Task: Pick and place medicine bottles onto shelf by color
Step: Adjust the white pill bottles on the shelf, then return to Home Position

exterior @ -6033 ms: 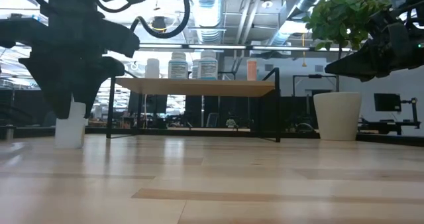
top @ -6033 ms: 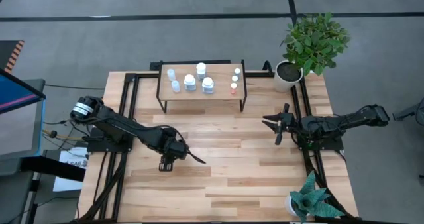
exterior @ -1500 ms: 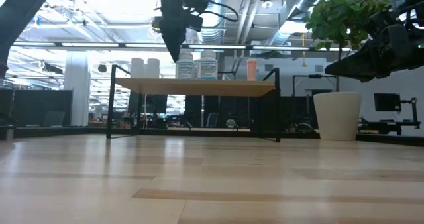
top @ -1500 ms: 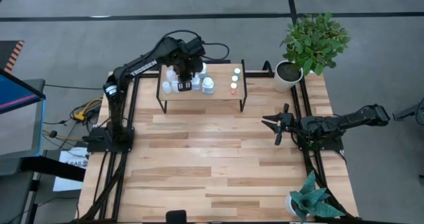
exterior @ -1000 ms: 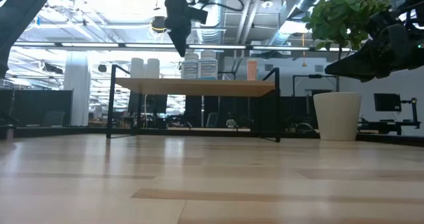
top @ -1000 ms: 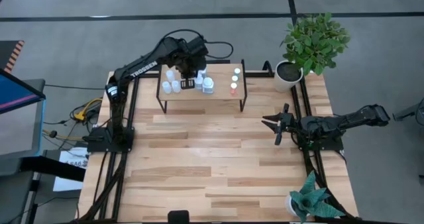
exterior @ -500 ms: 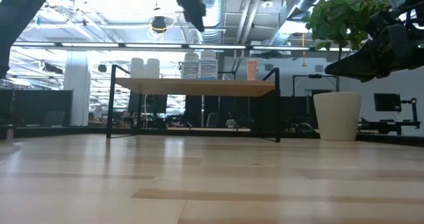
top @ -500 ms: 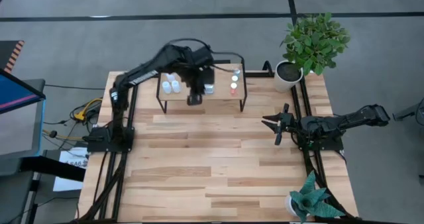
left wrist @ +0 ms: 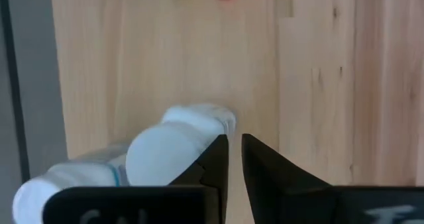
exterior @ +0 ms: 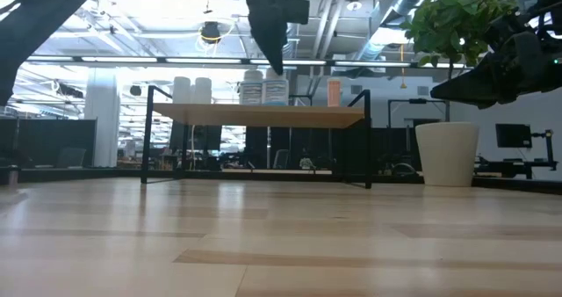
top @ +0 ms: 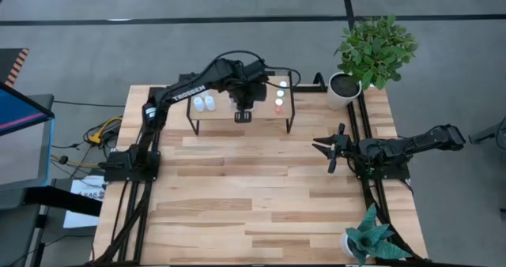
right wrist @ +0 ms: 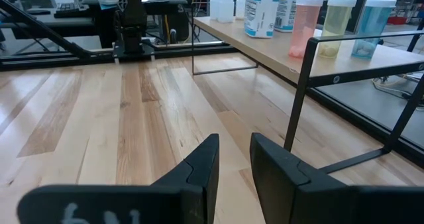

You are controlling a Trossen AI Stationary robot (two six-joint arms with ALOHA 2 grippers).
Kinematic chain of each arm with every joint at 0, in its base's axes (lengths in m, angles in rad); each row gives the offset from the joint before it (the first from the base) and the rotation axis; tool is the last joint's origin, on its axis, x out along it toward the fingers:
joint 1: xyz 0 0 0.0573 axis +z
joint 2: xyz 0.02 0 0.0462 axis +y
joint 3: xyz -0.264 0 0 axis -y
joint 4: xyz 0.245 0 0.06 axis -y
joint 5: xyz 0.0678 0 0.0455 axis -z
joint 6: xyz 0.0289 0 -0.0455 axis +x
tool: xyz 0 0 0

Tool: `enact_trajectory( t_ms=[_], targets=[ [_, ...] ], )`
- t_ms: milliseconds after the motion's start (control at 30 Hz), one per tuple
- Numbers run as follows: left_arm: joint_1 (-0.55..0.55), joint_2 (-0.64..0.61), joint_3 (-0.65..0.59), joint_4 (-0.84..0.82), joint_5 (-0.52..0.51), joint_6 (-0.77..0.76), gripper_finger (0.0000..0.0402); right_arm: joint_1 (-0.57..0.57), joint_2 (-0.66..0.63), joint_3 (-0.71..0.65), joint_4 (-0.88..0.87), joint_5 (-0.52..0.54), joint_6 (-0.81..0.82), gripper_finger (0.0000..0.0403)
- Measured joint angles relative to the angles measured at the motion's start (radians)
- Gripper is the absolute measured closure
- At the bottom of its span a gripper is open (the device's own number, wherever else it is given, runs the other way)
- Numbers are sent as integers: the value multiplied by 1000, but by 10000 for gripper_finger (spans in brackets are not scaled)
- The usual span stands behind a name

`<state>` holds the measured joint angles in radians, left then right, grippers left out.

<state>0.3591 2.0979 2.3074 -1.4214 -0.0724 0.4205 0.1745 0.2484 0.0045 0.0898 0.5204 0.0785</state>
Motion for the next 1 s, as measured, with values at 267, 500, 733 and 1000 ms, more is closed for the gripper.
enact_trajectory(
  t_ms=[267,500,733,1000],
  targets=[
    [23,0,0,-11,-28,5,381,0,0,0,0,0,0,294],
    [26,0,0,-8,-110,23,381,0,0,0,0,0,0,294],
    [11,-1,4,-4,-112,-7,381,0,0,0,0,0,0,294],
    [-70,-38,42,-43,-52,-76,381,0,0,0,0,0,0,294]
  ],
)
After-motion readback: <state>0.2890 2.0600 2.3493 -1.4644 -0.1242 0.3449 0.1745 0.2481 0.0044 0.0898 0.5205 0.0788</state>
